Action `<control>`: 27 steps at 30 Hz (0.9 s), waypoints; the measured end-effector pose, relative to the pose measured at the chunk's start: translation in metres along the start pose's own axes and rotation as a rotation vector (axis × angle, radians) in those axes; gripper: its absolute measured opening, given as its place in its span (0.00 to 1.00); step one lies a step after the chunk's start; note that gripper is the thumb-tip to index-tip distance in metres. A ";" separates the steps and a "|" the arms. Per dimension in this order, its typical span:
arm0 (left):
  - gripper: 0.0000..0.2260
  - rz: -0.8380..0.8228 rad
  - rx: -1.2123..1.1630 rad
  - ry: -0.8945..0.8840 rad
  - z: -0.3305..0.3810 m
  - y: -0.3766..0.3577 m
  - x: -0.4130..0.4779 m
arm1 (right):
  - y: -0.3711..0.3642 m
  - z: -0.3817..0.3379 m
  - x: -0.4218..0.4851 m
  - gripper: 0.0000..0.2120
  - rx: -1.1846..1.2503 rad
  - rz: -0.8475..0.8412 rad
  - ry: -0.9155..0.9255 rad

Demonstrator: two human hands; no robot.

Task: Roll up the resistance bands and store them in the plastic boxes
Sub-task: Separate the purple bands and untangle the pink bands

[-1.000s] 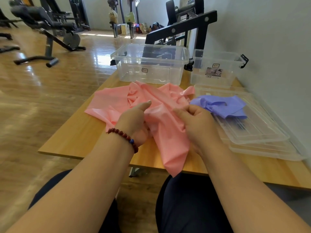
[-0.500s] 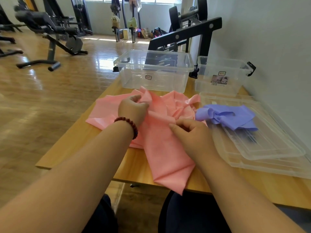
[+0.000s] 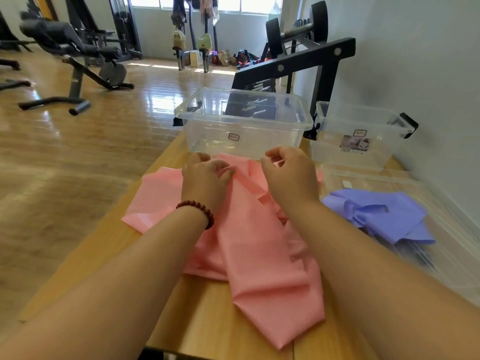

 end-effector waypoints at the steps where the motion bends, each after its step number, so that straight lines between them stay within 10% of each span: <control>1: 0.11 -0.010 0.003 0.013 -0.005 -0.005 0.006 | -0.007 0.000 0.010 0.11 -0.025 0.002 0.013; 16: 0.14 -0.106 -0.086 0.063 -0.037 -0.048 0.029 | -0.091 0.030 0.078 0.26 -0.700 -0.281 0.369; 27: 0.15 -0.132 0.024 -0.021 -0.031 -0.052 0.020 | -0.096 0.033 0.091 0.26 -0.667 -0.312 0.330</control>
Point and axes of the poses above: each hand's wrist, its own x-axis towards the middle knuckle, its own y-axis out of the back of the hand, z = x × y, the point moved 9 cm from there along x, towards the middle knuckle, and after that the axes turned 7 degrees about z, right-handed, at the moved point
